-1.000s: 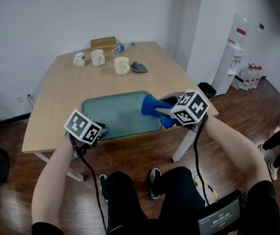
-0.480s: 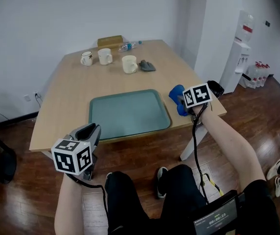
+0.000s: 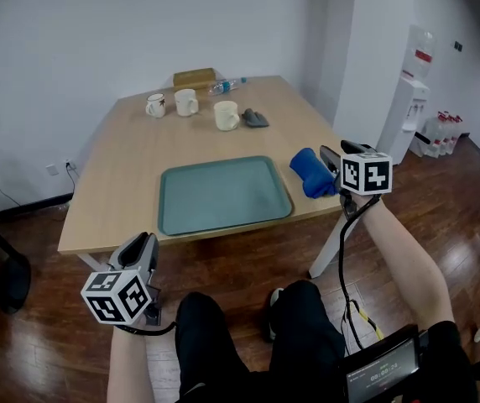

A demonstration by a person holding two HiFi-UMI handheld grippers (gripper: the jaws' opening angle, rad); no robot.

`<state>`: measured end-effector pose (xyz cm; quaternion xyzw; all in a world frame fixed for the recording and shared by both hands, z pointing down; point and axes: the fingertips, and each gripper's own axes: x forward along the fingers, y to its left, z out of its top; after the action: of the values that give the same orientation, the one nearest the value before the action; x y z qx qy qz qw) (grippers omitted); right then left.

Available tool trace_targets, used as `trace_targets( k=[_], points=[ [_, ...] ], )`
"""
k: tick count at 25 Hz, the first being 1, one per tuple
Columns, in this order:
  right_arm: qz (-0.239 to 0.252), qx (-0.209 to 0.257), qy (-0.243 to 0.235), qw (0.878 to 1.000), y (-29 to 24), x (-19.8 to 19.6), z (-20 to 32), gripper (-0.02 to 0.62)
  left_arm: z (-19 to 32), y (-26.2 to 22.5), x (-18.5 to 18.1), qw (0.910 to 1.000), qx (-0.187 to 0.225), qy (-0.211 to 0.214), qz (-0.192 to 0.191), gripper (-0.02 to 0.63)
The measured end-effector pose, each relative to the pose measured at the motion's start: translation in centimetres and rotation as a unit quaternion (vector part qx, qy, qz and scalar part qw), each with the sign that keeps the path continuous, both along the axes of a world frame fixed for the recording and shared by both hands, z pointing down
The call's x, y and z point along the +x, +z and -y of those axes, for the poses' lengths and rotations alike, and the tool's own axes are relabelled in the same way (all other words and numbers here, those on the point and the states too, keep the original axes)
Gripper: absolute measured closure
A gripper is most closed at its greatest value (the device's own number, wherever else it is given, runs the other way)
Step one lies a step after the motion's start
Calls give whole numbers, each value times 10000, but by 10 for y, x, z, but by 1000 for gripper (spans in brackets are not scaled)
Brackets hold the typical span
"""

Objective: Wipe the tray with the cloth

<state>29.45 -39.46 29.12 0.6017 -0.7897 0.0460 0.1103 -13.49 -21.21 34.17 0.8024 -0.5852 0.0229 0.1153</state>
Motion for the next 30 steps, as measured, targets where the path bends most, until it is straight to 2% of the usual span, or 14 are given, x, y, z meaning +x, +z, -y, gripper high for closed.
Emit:
trace_targets(
  k=[5,10,14,19,25,30],
  points=[
    [916,815,-385,9917,-26,-26,-83,446,-38,8,25,9993,312,100,-163,540],
    [1299,1190,-1152,9776,-4,-80,-162,576,-59,9,55,9971,605,287,350,541],
    [1536,1274,-1511,9682,16,-118,-204,578,-68,-2,80,9919,997,569,548,552],
    [1359,1468,-1631,9661,20,-153,-209,578,-77,-10,94,9859,1338,735,686,555],
    [895,1796,-1241,9718,22,-158,-209,578,-80,-19,75,9849,1603,482,453,566],
    [826,1858,-1209,9716,34,-159,-213,578,-81,-17,67,9847,1662,232,469,575]
  ],
)
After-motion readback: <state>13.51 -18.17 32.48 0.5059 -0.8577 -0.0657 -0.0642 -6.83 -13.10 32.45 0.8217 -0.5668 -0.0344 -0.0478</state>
